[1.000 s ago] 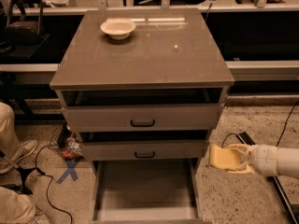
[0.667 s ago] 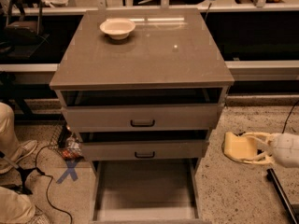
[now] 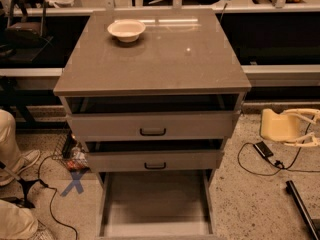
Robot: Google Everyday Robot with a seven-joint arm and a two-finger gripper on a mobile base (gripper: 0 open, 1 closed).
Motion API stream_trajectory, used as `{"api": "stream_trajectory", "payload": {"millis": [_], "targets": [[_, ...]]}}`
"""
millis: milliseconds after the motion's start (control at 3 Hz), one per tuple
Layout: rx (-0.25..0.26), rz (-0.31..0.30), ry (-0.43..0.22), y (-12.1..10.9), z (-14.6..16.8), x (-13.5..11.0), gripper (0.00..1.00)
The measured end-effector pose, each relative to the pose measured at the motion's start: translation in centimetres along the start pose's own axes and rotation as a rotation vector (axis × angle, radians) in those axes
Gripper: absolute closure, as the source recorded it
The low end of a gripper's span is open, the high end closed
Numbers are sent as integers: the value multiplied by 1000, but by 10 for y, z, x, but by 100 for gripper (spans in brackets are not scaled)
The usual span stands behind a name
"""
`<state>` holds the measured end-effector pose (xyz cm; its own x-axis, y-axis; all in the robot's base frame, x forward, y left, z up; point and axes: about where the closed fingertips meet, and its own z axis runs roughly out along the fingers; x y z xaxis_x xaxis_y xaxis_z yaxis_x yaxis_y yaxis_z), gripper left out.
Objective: Pick sponge from bottom drawer and place on counter
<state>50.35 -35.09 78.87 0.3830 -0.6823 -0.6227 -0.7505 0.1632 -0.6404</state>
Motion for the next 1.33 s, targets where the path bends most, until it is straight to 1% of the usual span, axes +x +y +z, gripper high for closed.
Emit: {"api": "stream_trajectory", "payload": {"millis": [333, 667, 1000, 1333], "targets": [[0, 0, 0, 0, 0, 0, 100], [-32, -29, 5, -7, 14, -11, 100], [-68, -96, 33, -35, 37, -47, 100], [-80, -118, 100, -68, 59, -80, 100]]}}
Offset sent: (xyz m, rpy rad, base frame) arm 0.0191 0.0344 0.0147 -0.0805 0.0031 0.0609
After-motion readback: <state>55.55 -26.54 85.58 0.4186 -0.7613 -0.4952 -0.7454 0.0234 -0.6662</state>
